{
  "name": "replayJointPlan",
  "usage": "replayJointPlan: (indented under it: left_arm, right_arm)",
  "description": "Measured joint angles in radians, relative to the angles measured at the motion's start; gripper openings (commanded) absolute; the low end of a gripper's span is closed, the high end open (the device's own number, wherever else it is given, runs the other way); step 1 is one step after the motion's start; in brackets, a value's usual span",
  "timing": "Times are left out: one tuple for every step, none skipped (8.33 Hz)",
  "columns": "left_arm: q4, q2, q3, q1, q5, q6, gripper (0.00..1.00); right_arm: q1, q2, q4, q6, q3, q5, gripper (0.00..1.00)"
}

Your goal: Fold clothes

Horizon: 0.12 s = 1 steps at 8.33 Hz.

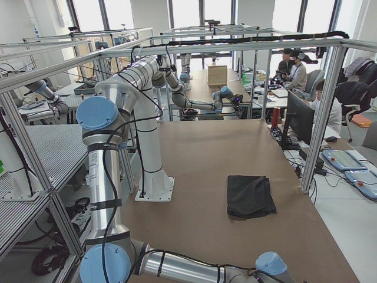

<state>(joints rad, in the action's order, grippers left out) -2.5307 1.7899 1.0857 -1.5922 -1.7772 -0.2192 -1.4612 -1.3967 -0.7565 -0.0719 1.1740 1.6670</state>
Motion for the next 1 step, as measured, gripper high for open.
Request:
replayJointPlan:
  left_arm:
    - [-0.01, -0.019, 0.003, -0.007, 0.004, -0.004, 1.0]
  right_arm:
    - [-0.015, -0.011, 0.004, -0.025, 0.008, 0.0, 0.94]
